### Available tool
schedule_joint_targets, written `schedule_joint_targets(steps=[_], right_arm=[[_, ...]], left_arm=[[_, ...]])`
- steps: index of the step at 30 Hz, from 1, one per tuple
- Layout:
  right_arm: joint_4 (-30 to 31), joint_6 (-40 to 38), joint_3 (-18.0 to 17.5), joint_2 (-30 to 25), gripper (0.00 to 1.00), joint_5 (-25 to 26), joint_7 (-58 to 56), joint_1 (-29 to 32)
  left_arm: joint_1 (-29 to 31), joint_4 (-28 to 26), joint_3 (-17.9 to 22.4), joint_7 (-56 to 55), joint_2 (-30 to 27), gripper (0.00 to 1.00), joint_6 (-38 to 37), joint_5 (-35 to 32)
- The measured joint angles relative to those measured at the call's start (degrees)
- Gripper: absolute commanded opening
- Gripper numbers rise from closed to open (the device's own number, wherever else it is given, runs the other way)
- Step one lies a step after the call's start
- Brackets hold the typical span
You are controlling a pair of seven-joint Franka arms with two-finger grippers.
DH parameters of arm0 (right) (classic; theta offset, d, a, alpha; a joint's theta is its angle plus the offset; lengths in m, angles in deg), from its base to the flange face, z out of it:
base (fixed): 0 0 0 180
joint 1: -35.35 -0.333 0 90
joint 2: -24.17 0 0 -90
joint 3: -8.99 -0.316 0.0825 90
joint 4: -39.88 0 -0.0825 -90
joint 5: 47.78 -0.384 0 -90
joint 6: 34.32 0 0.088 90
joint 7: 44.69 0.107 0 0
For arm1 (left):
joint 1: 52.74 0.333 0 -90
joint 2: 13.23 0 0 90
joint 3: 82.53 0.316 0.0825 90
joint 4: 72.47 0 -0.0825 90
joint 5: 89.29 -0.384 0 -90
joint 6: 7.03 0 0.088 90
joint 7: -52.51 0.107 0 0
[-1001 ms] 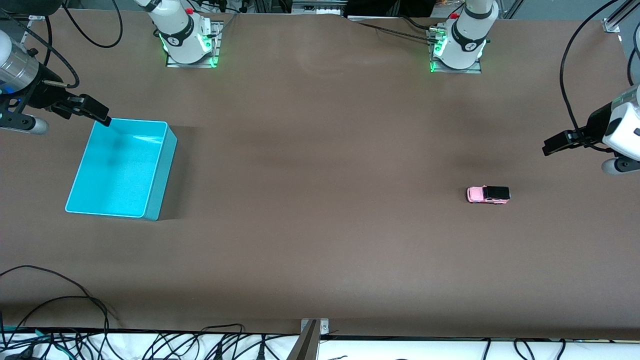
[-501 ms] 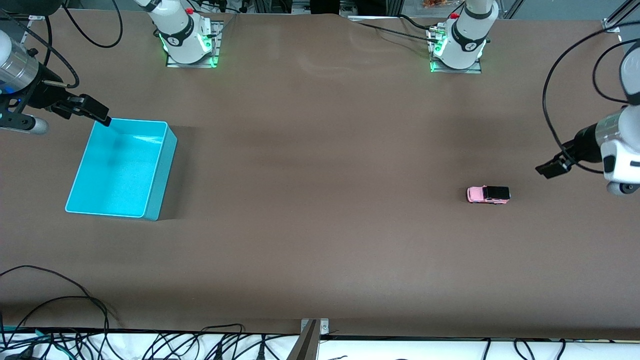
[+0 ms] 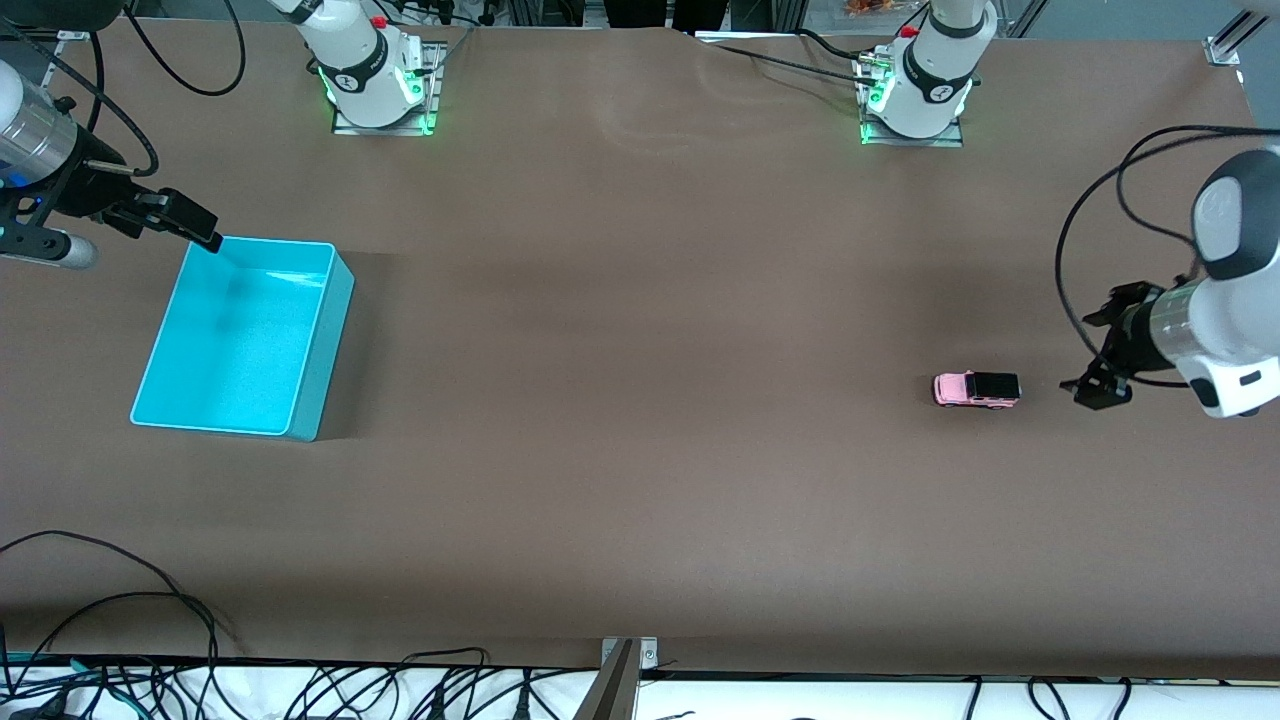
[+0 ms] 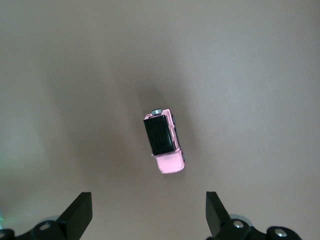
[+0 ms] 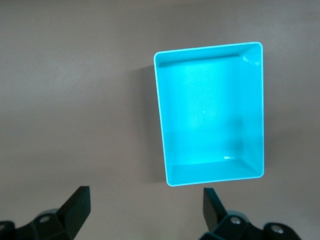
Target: Wind and store pink jeep toy
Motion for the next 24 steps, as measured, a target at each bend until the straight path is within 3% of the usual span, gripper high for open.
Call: schedule_joint_targets(steps=[11,24], right_arm=[[0.0,0.0,0.0,0.0,1.00,0.0,0.0,0.0],[0.0,0.0,0.0,0.0,1.00,0.0,0.0,0.0]], left_arm=[[-0.6,-2.5,0.0,-13.8,6.9,1.00,8.9,-1.9],[-0.2,-13.7,0.4,-18.2,8.2,1.00,23.0,-5.4]])
